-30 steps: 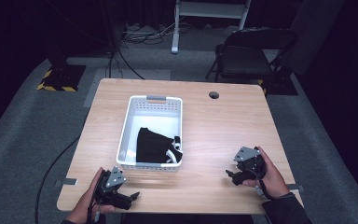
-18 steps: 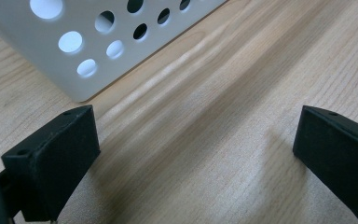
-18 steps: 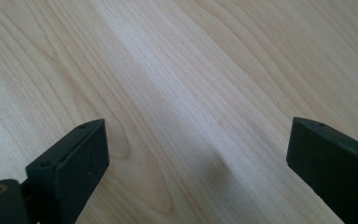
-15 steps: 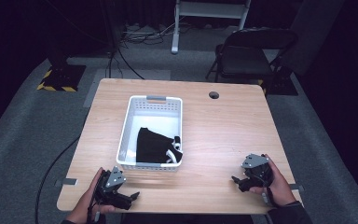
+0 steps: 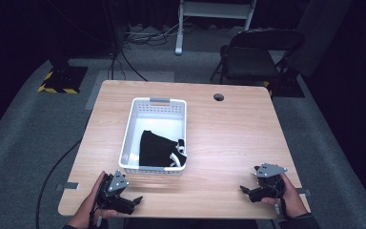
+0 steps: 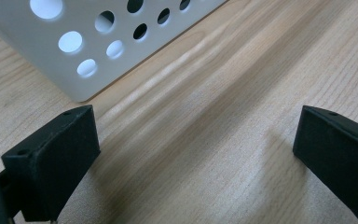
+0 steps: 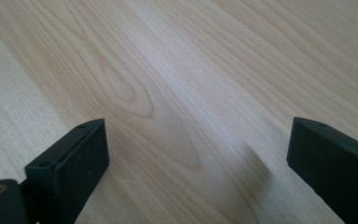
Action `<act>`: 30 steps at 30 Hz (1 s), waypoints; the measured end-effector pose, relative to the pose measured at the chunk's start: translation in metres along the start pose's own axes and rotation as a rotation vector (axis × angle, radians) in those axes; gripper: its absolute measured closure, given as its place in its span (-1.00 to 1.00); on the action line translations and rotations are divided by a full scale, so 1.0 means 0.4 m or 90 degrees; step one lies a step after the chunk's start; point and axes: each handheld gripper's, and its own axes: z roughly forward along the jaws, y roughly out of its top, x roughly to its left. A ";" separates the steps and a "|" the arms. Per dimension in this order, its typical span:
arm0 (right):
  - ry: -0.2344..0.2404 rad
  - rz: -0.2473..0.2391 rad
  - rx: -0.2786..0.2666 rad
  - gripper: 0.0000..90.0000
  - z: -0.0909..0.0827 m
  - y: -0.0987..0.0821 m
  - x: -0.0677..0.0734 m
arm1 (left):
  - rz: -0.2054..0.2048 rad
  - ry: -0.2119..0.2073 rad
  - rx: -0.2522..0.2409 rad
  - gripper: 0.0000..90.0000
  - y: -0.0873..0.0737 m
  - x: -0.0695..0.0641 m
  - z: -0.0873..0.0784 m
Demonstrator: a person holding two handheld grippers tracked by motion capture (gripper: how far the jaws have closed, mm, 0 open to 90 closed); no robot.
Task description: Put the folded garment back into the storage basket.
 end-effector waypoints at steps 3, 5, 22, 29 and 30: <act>0.014 0.022 -0.014 -0.88 -0.004 -0.018 -0.005 | 0.000 0.000 0.000 -1.00 0.000 0.000 0.000; 0.020 0.038 -0.022 -0.89 -0.006 -0.030 -0.011 | 0.000 0.000 0.000 -1.00 0.000 0.000 0.000; 0.038 0.077 -0.042 -0.93 -0.010 -0.059 -0.024 | 0.000 0.003 0.001 -1.00 0.001 0.001 0.000; 0.034 0.080 -0.041 -0.94 -0.010 -0.058 -0.023 | -0.003 0.001 -0.001 -1.00 -0.002 -0.001 -0.001; 0.033 0.081 -0.041 -0.94 -0.010 -0.059 -0.022 | -0.001 0.003 -0.001 -0.99 -0.002 -0.001 -0.001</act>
